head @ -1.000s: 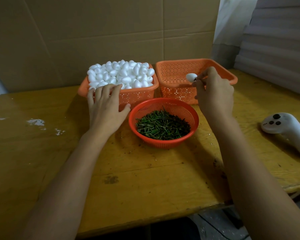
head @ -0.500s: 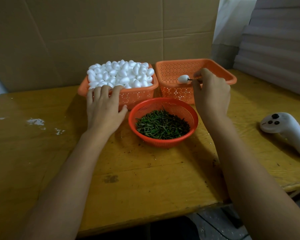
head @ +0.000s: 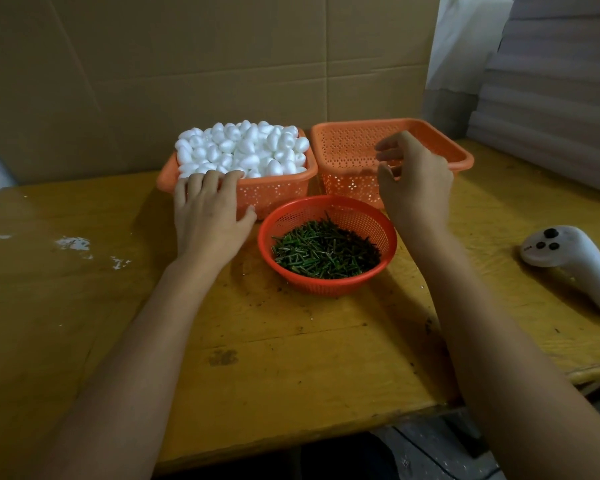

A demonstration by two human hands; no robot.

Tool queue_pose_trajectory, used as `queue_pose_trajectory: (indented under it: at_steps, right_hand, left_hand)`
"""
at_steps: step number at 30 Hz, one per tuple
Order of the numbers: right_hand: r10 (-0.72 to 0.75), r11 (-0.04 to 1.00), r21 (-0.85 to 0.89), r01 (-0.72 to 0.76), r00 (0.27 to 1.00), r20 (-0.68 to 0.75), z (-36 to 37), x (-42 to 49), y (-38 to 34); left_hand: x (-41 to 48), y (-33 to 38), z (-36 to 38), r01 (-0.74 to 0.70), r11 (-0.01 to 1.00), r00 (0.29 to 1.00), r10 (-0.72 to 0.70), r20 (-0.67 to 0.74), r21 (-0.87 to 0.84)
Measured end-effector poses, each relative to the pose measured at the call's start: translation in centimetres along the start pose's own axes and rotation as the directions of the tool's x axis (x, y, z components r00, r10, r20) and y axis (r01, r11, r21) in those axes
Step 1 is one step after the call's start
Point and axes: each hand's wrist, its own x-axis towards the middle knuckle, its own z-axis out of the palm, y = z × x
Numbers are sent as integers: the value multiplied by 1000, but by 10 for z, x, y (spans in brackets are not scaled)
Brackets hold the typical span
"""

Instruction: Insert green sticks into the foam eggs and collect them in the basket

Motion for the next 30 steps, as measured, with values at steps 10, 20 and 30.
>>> queue_pose_trajectory:
  at_steps: [10,20,30]
  right_hand:
    - [-21,1000,16,21,1000,-19,1,-5,-7]
    - [-39,999,10,39,999,-15,0,-7,-7]
    - [-38,999,35,38,999,-17,0,-8,-9]
  left_hand:
    - [-1,-1,0,-4,1000,1000,4,-5,-10]
    - [-1,0,-1,7,997,999,-10,-51,-72]
    - [-2,-1,4,-18,1000,1000,18,-20,-12]
